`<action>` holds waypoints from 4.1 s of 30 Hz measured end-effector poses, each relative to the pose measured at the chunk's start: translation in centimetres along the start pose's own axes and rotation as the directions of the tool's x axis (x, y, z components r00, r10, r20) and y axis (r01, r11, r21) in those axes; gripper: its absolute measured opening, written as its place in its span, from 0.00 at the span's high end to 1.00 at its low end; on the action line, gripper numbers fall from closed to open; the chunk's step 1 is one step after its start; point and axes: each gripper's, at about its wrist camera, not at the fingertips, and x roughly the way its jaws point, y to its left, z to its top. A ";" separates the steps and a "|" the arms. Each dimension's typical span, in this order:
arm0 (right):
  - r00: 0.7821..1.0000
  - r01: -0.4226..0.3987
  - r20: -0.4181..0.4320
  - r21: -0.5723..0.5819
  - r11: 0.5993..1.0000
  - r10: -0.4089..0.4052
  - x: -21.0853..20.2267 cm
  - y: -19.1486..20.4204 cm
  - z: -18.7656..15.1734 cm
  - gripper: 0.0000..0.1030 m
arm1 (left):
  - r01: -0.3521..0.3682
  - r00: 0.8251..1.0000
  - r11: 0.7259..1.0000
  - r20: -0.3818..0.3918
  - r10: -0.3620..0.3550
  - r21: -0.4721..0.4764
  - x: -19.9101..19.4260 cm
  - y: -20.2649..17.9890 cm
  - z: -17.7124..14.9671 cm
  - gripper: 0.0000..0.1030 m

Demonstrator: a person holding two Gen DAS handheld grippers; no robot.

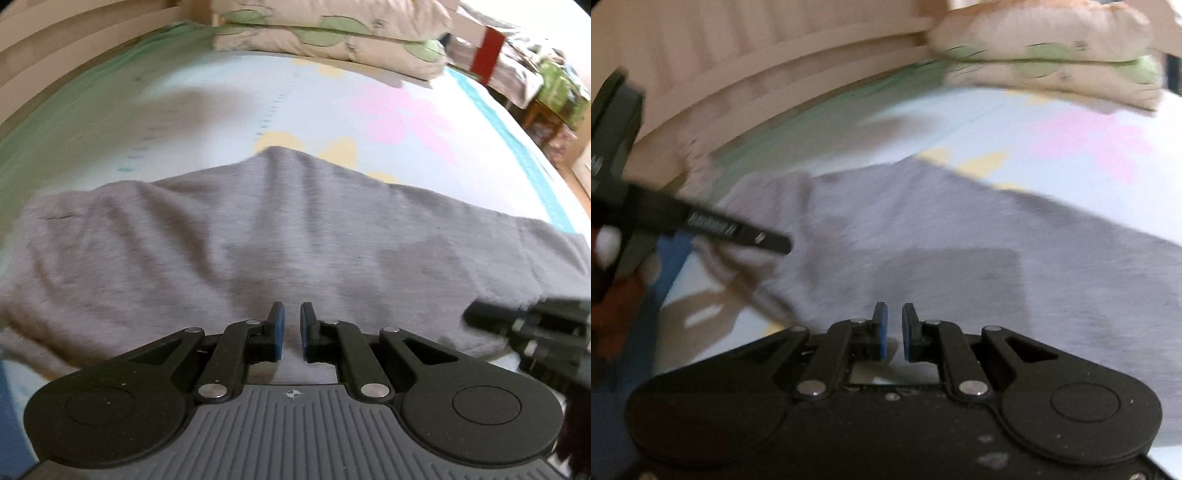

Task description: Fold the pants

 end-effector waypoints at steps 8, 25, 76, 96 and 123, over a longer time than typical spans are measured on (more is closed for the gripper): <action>0.957 0.284 0.034 0.106 0.953 -0.289 -4.7 -11.1 0.5 0.80 | 0.027 0.999 0.999 -0.024 -0.026 0.031 1.9 -3.8 0.8 0.91; 0.788 0.613 -0.050 0.157 0.774 -0.614 -10.9 -33.7 0.9 0.55 | 0.143 0.986 0.984 -0.102 -0.132 0.103 10.4 -14.8 2.4 0.91; 0.888 0.456 -0.285 0.447 0.769 -0.361 -13.3 -41.3 -3.4 0.44 | 0.079 0.994 0.983 -0.088 -0.066 0.163 10.9 -17.1 1.6 0.91; 0.969 0.245 -0.134 0.531 0.811 -0.206 -14.5 -41.2 -3.9 0.88 | 0.138 0.990 0.982 -0.010 -0.138 0.132 8.5 -20.9 4.1 0.91; 0.953 0.260 -0.010 0.546 0.796 -0.304 -17.3 -38.7 -2.0 0.88 | 0.243 0.970 0.933 -0.092 -0.226 0.265 11.0 -26.0 -0.4 0.91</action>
